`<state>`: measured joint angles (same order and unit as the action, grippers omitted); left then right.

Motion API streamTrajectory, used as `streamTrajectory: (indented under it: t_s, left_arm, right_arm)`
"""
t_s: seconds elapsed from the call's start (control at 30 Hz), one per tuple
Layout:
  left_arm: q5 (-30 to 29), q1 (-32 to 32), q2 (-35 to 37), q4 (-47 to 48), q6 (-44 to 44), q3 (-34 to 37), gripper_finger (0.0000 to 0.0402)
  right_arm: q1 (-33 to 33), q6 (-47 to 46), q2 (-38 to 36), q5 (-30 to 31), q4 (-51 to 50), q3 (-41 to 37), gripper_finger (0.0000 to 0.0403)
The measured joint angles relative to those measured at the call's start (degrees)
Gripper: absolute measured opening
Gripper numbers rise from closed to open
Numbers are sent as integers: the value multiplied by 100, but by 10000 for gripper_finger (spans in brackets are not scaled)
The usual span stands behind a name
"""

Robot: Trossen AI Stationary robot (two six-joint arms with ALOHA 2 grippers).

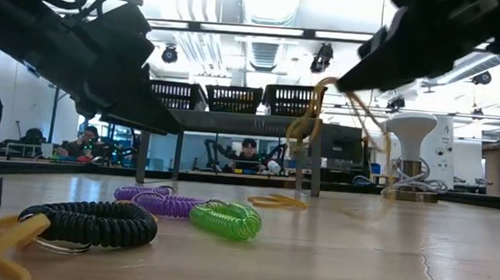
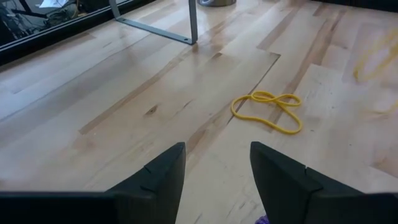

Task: Pick & Place Office Desk Supplies
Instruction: Put the yellow rubber band into the right black bin on the shelf

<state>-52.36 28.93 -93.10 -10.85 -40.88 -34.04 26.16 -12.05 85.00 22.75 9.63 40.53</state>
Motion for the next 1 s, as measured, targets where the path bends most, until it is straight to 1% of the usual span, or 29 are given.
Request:
streamTrajectory:
  t_s: [0.07,0.17,0.23,0.3,0.33,0.37,0.43,0.5,0.57,0.67,0.8,0.87,0.93,1.0]
  left_arm:
    - [-1,0,0,-4,10,0,184]
    - [0,0,0,-4,10,0,184]
    - [0,0,0,-6,10,0,184]
    - [0,0,0,-9,8,19,184]
    - [-1,0,0,-7,-1,31,184]
    - [1,0,0,-10,-5,35,184]
    - [0,-2,0,-9,-9,48,184]
    - [0,-2,0,-13,-9,53,184]
    - [0,-2,0,-25,-9,57,184]
    - [0,-2,0,-41,-9,58,184]
    - [0,-2,0,-77,-9,59,184]
    - [0,-2,0,-91,-9,59,184]
    - [0,-2,0,-94,-7,59,184]
    - [1,-2,0,-94,-5,59,184]
  right_arm:
    - [-114,-29,47,-279,36,13,31]
    - [-264,-206,37,-305,-155,49,59]
    - [-333,-476,-6,-110,-365,46,78]
    - [-388,-843,-14,308,-500,55,96]
    - [-403,-982,-14,416,-628,53,105]
    - [-427,-1025,-14,392,-701,41,113]
    - [-429,-933,61,-64,-612,39,127]
    - [-391,-574,201,-699,-383,39,139]
    - [-319,-214,490,-1085,-70,68,147]
    - [-263,74,1059,-1230,-45,290,152]
    - [-390,17,1758,-1201,-166,891,146]
    - [-500,-185,2040,-995,-691,1296,140]
    - [-626,-652,2270,-723,-1389,1784,133]
    - [-729,-1120,2439,-625,-2127,2198,126]
